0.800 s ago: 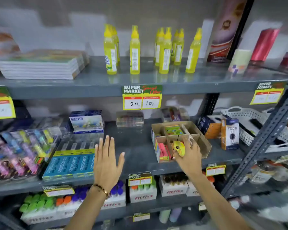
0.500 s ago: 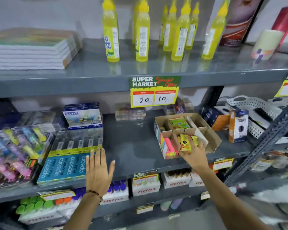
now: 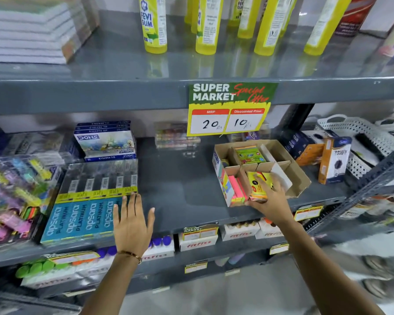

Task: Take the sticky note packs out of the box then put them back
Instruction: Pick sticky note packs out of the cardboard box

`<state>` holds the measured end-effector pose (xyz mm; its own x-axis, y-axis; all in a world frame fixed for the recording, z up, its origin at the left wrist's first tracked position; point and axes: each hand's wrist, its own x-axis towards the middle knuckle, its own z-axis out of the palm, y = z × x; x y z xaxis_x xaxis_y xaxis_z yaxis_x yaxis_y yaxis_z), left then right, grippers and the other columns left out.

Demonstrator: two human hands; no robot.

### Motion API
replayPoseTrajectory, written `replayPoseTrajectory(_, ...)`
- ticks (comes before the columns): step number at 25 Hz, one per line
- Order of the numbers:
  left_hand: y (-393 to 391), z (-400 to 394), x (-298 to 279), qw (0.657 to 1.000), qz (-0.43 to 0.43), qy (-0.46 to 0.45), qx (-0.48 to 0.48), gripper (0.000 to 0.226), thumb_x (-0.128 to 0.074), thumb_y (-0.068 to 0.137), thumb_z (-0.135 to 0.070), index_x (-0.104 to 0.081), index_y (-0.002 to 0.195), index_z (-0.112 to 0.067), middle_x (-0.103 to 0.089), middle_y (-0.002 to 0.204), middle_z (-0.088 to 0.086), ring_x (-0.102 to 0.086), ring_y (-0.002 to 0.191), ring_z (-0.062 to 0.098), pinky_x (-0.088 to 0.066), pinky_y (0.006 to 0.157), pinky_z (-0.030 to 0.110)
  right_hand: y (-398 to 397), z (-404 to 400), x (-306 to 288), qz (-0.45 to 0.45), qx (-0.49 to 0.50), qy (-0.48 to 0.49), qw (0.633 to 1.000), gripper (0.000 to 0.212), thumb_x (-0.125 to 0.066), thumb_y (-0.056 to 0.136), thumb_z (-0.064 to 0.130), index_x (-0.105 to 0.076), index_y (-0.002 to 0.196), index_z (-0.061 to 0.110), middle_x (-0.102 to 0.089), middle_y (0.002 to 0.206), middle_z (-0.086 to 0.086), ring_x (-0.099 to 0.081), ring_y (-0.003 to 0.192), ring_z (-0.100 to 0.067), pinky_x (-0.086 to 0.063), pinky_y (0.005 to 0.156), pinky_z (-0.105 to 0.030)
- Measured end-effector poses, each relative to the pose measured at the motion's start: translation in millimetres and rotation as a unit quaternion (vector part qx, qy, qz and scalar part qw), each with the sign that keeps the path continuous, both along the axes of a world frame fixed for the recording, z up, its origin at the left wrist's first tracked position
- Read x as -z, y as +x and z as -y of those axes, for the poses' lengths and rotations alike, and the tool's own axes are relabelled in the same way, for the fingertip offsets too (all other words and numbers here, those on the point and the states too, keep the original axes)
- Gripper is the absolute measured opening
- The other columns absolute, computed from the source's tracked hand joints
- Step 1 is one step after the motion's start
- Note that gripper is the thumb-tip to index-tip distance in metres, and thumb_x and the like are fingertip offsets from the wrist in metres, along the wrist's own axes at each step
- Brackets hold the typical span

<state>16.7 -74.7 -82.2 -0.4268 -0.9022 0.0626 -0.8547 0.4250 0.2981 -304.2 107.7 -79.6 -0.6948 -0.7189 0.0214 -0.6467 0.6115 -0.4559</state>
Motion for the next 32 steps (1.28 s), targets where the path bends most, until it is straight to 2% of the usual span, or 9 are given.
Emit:
replayPoseTrajectory(4,-0.4,-2.5,-1.9,1.0,0.009,-0.003,-0.006,0.075,-0.008,0.093,-0.053,-0.047,0.125,0.003,-0.056,0.126,0.024,-0.048,0.121,0.041,-0.033,0.102,0.056,-3.4,-5.1,-0.1,-0.019,-0.023,-0.027,0.999,0.074,-0.074,0.08,0.035,-0.036,0.144,0.026,-0.024,0.152,-0.014,-0.025,0.137,-0.037,-0.032,0.111,-0.053)
replayPoseTrajectory(8,-0.3,-4.1,-3.6,1.0,0.018,-0.011,-0.007,0.068,-0.018,0.092,-0.049,-0.048,0.125,0.002,-0.056,0.126,0.024,-0.048,0.12,0.042,-0.034,0.102,0.057,-2.8,-5.3,-1.4,-0.016,-0.025,-0.044,0.999,0.076,-0.077,0.076,0.032,-0.039,0.142,0.021,-0.031,0.148,-0.016,-0.029,0.135,-0.037,-0.038,0.108,-0.055)
replayPoseTrajectory(11,-0.4,-4.7,-5.3,1.0,0.022,-0.015,-0.003,0.064,-0.024,0.089,-0.045,-0.048,0.125,0.003,-0.056,0.126,0.024,-0.048,0.12,0.042,-0.036,0.101,0.057,-7.2,-8.0,-1.4,-0.022,-0.043,-0.039,0.998,0.078,-0.077,0.075,0.03,-0.038,0.142,0.022,-0.028,0.149,-0.014,-0.027,0.135,-0.037,-0.039,0.106,-0.057)
replayPoseTrajectory(17,-0.5,-6.1,-7.1,0.999,0.031,-0.02,-0.001,0.064,-0.024,0.089,-0.044,-0.048,0.125,0.003,-0.056,0.126,0.025,-0.049,0.12,0.042,-0.037,0.1,0.057,-4.2,-4.1,-0.4,-0.038,-0.019,-0.001,0.999,0.086,-0.072,0.075,0.052,-0.029,0.146,0.025,-0.025,0.15,-0.012,-0.029,0.135,-0.034,-0.045,0.103,-0.053)
replayPoseTrajectory(24,0.6,-5.9,-5.8,0.999,0.031,-0.027,0.003,0.064,-0.023,0.089,-0.044,-0.048,0.125,0.003,-0.056,0.127,0.024,-0.048,0.12,0.041,-0.036,0.101,0.056,-5.4,-3.6,-1.7,-0.047,-0.017,0.006,0.999,0.08,-0.07,0.08,0.046,-0.03,0.146,0.026,-0.024,0.152,-0.01,-0.024,0.137,-0.033,-0.044,0.101,-0.052)
replayPoseTrajectory(28,0.6,-4.9,-5.3,0.999,0.03,-0.025,0.005,0.066,-0.022,0.089,-0.045,-0.049,0.125,0.002,-0.056,0.127,0.023,-0.048,0.121,0.041,-0.036,0.101,0.056,-1.5,-0.9,-2.0,-0.089,-0.022,0.017,0.996,0.078,-0.069,0.079,0.047,-0.033,0.144,0.023,-0.027,0.151,-0.015,-0.027,0.135,-0.036,-0.043,0.101,-0.054)
replayPoseTrajectory(32,0.4,-4.4,-5.1,0.999,0.029,-0.018,0.003,0.076,-0.006,0.093,-0.051,-0.052,0.122,0.001,-0.056,0.127,0.023,-0.049,0.12,0.041,-0.036,0.1,0.056,-1.8,-3.3,-0.8,-0.14,-0.036,0.057,0.988,0.078,-0.065,0.08,0.054,-0.033,0.145,0.024,-0.031,0.152,-0.015,-0.029,0.137,-0.038,-0.038,0.105,-0.054)
